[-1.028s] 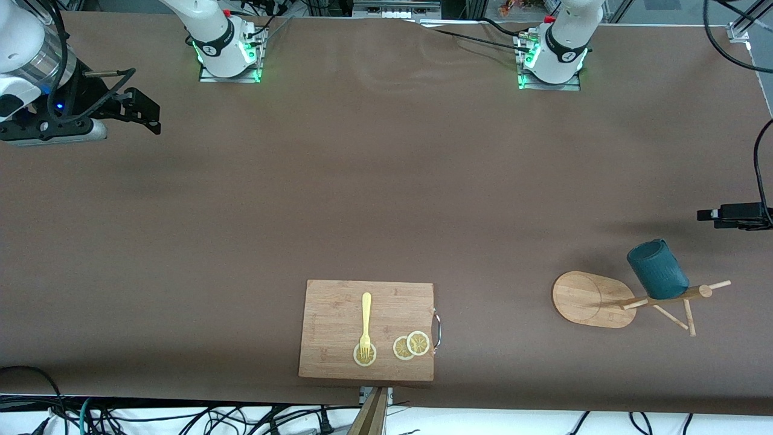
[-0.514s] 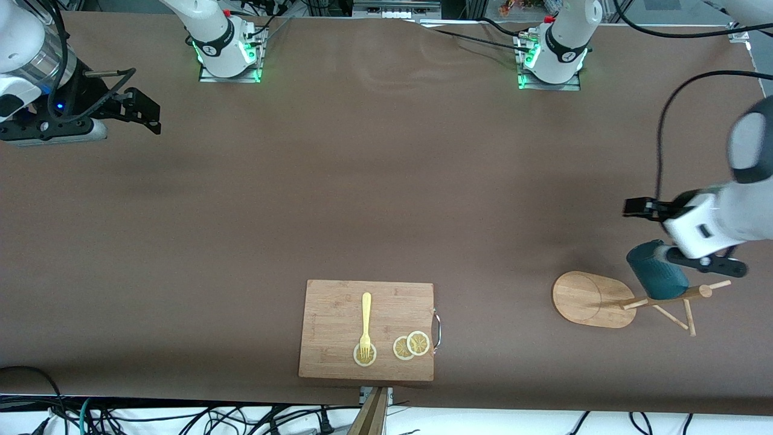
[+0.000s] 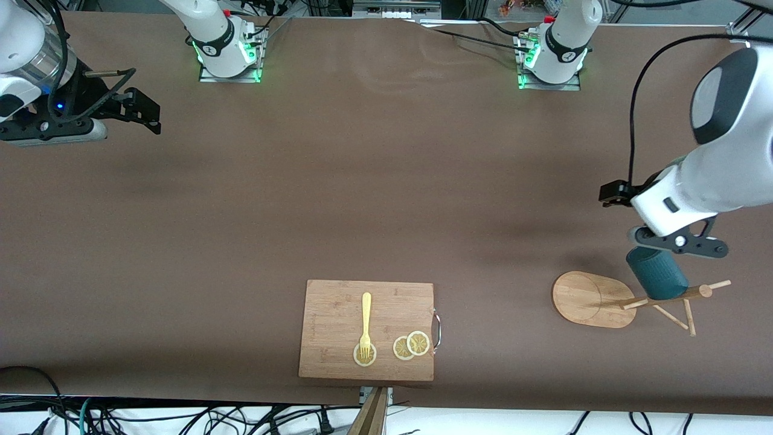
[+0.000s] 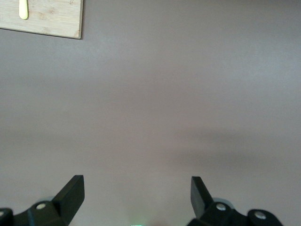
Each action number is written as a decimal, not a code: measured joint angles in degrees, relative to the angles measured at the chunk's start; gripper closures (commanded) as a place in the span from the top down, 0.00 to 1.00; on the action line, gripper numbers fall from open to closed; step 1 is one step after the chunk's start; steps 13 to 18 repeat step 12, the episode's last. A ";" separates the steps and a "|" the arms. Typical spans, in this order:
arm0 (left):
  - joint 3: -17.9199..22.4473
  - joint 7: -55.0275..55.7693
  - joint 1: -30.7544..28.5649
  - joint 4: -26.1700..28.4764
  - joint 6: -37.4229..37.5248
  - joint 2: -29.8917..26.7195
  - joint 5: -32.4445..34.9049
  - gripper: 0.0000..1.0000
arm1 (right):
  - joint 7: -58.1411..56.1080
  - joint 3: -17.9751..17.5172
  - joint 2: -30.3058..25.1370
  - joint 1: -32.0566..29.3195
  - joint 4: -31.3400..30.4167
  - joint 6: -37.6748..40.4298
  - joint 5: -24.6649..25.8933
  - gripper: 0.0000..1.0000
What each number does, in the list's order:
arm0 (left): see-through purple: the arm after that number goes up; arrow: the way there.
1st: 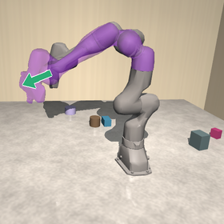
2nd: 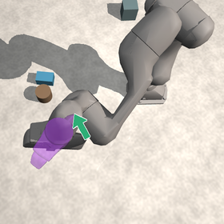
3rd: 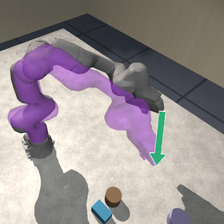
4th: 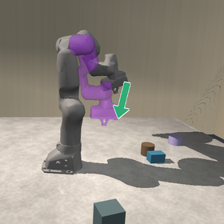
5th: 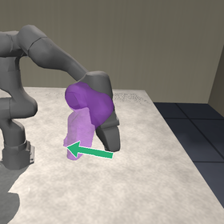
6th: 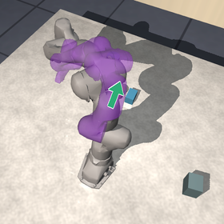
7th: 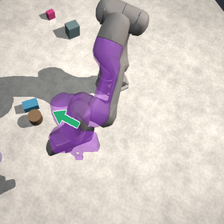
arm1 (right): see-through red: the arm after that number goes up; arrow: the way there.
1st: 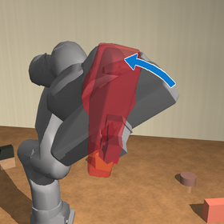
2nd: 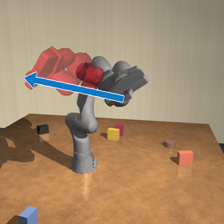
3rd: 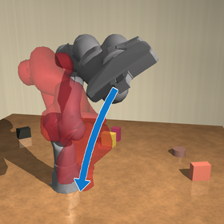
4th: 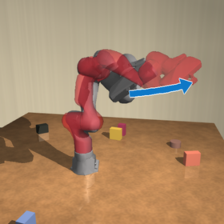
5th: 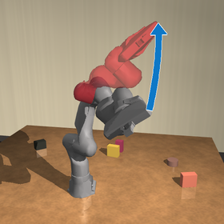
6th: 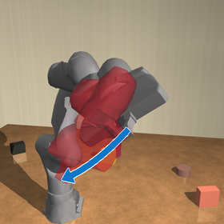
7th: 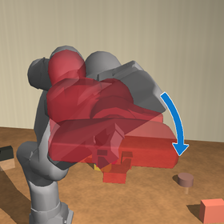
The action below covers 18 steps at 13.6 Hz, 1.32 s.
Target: Pass cup and hang on rack
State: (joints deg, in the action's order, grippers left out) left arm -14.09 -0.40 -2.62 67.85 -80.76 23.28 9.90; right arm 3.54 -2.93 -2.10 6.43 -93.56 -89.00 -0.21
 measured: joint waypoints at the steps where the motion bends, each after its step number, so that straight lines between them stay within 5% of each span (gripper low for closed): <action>1: 0.44 0.01 -0.08 0.81 -1.32 -1.63 -0.33 1.00 | 0.00 0.00 0.00 0.00 0.00 0.00 0.00 1.00; 9: 7.50 0.05 -0.17 27.71 -18.82 -22.96 -9.42 1.00 | 0.00 0.00 0.01 0.00 0.01 0.01 0.00 1.00; 12: 10.53 0.05 2.17 30.08 -19.69 -23.85 -9.77 1.00 | 0.00 0.00 0.01 0.00 0.01 0.01 0.00 1.00; 18: 10.53 0.05 2.17 30.08 -19.69 -23.85 -9.77 1.00 | 0.00 0.00 0.01 0.00 0.01 0.01 0.00 1.00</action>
